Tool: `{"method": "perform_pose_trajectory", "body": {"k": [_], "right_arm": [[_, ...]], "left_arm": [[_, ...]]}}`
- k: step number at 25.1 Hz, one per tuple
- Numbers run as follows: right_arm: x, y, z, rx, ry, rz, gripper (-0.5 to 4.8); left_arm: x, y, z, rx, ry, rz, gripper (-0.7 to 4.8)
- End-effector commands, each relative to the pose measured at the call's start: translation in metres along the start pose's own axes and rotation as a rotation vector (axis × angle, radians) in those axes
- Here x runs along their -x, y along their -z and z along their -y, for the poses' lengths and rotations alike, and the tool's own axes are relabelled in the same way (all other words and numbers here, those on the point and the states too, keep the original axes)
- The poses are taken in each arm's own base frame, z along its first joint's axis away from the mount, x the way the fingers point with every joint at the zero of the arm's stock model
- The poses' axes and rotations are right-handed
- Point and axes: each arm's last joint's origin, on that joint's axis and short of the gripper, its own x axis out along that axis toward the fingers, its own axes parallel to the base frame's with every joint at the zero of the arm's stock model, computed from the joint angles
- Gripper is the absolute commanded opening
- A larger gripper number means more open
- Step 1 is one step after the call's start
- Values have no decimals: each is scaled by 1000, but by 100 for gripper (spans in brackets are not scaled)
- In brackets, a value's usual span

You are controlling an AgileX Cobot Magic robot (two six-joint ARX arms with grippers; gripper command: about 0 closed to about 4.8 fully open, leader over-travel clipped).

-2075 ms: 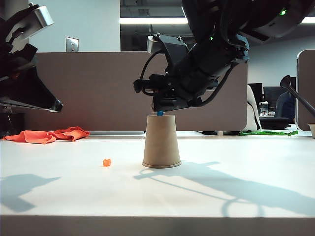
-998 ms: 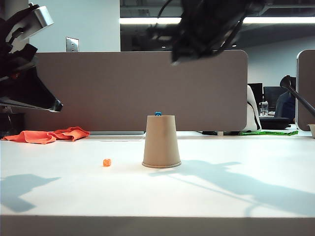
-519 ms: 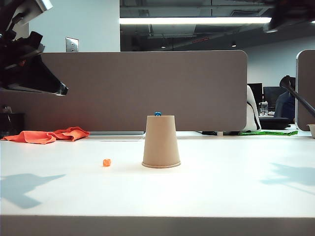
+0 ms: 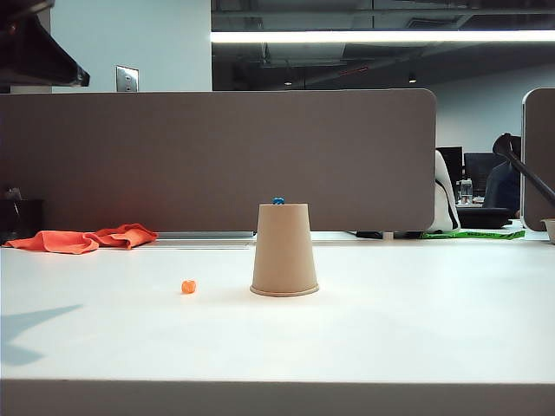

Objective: Throw the dice onto the paper cup, compare its value with the values of the other dice on the table, place the die with the higher value on the paper cup, and take no action if both dice have the same value.

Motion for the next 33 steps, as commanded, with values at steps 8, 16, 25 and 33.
{"method": "perform_pose_trajectory", "body": {"k": [8, 16, 25, 33], "right_arm": [[23, 41, -3, -82, 167, 171, -6], [17, 70, -5, -83, 165, 185, -6], [6, 94, -6, -83, 165, 188, -6], [7, 95, -2, -86, 203, 187, -6]], "left_arm": [[22, -13, 1, 12, -57, 86, -5], [38, -15, 2, 11, -83, 105, -5], [63, -9, 5, 14, -128, 88, -5], [97, 1, 8, 17, -191, 92, -5]]}}
